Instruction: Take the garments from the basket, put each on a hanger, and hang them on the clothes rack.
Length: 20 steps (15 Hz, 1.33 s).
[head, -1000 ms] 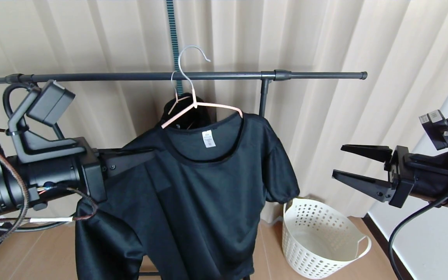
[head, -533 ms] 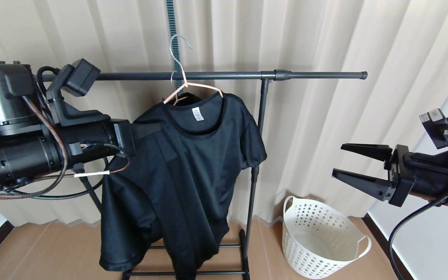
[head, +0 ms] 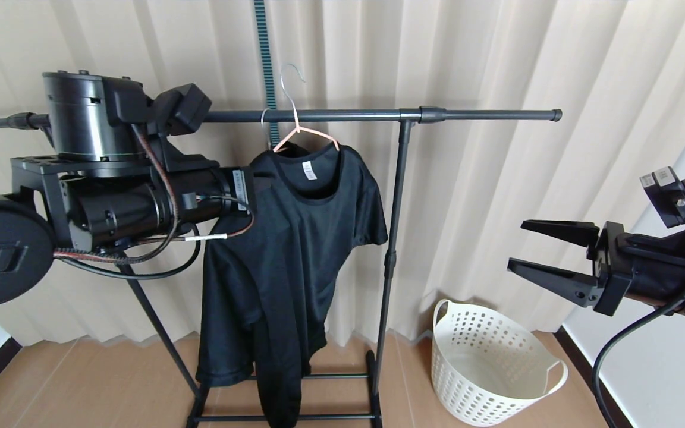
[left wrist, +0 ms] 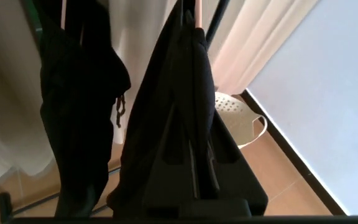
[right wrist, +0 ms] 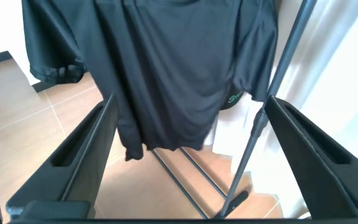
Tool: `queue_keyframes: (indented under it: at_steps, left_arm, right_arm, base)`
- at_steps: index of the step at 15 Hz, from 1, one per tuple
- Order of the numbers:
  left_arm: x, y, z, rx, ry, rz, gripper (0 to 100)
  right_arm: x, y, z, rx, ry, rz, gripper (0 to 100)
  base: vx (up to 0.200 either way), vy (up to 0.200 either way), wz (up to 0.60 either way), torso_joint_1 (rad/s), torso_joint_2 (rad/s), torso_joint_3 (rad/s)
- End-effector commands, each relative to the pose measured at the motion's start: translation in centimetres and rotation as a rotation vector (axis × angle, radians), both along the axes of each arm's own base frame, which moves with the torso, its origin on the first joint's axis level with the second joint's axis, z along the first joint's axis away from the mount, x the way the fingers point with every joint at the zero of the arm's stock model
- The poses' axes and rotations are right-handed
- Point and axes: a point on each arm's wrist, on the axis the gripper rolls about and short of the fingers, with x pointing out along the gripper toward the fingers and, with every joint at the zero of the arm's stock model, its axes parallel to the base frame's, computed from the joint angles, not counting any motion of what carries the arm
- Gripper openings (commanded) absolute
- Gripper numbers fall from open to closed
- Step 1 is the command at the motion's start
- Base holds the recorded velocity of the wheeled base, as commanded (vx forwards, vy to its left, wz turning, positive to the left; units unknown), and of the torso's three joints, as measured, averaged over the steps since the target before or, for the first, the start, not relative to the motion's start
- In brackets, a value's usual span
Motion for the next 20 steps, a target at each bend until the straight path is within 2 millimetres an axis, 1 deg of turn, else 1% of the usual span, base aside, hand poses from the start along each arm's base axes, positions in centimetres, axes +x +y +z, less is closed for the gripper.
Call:
queue_keyframes:
  at_steps: [1, 2, 7, 10, 15, 20]
  left_arm:
    - [1.5, -1.6, -0.6, 0.023, 0.008, 0.037, 0]
    - [2.0, -2.2, -0.9, 0.032, 0.012, 0.05, 0]
    - [4.1, -3.7, -2.7, 0.057, 0.045, 0.063, 0]
    - [6.1, -4.6, -3.2, 0.067, 0.035, 0.116, 0]
    - [8.5, -5.9, -3.1, 0.06, 0.039, 0.142, 0]
    - [9.5, -6.4, -3.6, 0.059, 0.038, 0.157, 0]
  right_arm:
    - [0.0, 0.0, 0.0, 0.0, 0.001, 0.001, 100]
    - [0.0, 0.0, 0.0, 0.0, 0.001, 0.001, 100]
    - [0.0, 0.0, -0.1, -0.001, -0.001, 0.001, 100]
    - [0.0, 0.0, -0.1, -0.002, 0.001, 0.003, 100]
    - [0.0, -0.1, -0.1, -0.003, -0.001, 0.0, 100]
    - [0.0, -0.1, -0.1, -0.003, -0.001, -0.002, 100]
  base:
    - [0.0, 0.0, 0.0, 0.0, 0.0, 0.0]
    - [0.0, 0.0, 0.0, 0.0, 0.0, 0.0]
    - [0.0, 0.0, 0.0, 0.0, 0.0, 0.0]
    - [0.0, 0.0, 0.0, 0.0, 0.0, 0.0]
    - [0.0, 0.0, 0.0, 0.0, 0.0, 0.0]
    - [0.0, 0.0, 0.0, 0.0, 0.0, 0.0]
